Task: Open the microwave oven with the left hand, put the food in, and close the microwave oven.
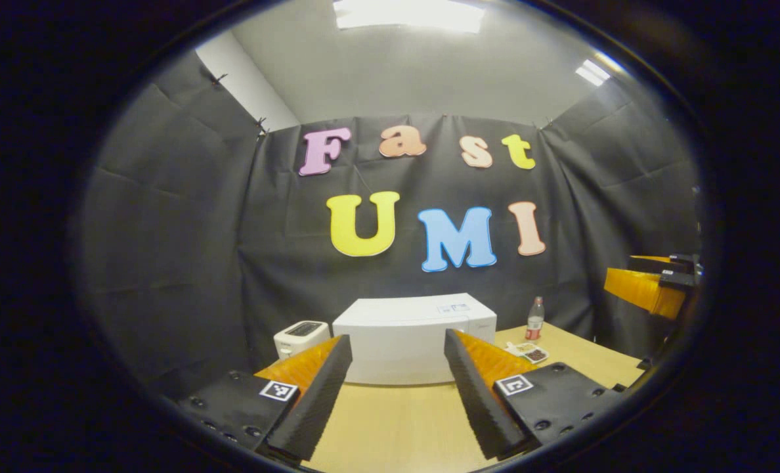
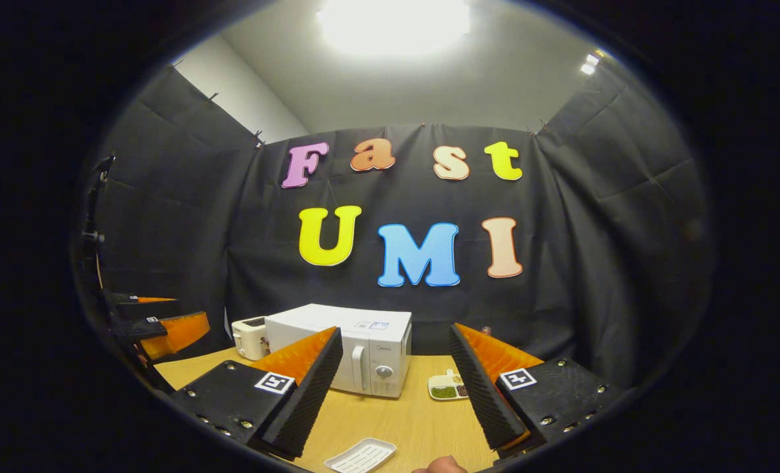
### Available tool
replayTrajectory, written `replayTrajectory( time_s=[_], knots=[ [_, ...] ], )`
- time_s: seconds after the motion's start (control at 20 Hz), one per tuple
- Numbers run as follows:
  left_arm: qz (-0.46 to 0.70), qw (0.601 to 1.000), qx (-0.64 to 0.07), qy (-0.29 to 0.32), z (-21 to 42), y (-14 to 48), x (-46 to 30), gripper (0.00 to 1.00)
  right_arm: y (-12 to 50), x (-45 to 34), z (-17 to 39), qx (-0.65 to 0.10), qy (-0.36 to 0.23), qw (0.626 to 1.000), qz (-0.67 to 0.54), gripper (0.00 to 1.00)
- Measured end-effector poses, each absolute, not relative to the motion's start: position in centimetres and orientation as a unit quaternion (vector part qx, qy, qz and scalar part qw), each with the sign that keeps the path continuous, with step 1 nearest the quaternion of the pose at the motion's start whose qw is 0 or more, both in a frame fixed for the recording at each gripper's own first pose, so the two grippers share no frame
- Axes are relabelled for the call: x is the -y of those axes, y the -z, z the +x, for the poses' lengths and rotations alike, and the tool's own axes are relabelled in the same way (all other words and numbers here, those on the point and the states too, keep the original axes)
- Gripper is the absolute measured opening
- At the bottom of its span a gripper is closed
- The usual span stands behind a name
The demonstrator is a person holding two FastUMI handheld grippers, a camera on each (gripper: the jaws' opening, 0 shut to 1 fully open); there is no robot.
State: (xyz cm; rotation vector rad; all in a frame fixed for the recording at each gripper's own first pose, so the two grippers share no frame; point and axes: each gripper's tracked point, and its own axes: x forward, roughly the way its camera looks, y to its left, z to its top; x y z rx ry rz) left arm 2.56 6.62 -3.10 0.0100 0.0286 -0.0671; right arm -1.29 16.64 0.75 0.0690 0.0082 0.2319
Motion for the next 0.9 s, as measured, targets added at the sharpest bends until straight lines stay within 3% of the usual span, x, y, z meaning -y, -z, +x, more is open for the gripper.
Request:
replayTrajectory(
  time_s=[0.05,0.2,0.4,0.5,0.6,0.7,0.9],
  knots=[
    [0.005,0.999,-0.012,0.029,2.5,3.1,-7.3,1.0,-0.7,-17.0,-1.3,-0.006,-0.114,0.993,0.036,0.98],
    [-0.001,1.0,-0.011,0.024,2.4,3.3,-8.6,0.92,-0.8,-17.6,-1.5,-0.005,-0.108,0.993,0.039,0.98],
    [-0.002,1.0,-0.005,0.016,2.4,3.1,-10.2,0.93,-1.1,-18.3,-1.2,0.0,-0.105,0.994,0.037,0.98],
    [-0.001,1.0,-0.003,0.012,2.6,3.1,-10.9,1.0,-1.1,-18.6,-1.0,0.0,-0.106,0.994,0.036,0.98],
    [-0.002,1.0,-0.003,0.008,2.8,3.1,-11.2,1.0,-1.2,-18.8,-0.8,0.0,-0.107,0.994,0.036,0.98],
    [-0.005,1.0,-0.004,0.005,3.0,3.2,-11.7,0.92,-1.4,-19.0,-0.6,0.002,-0.106,0.994,0.036,0.98],
    [-0.006,1.0,-0.002,-0.001,3.4,3.1,-12.2,1.0,-1.8,-19.3,-0.2,0.007,-0.107,0.994,0.035,0.98]
  ],
)
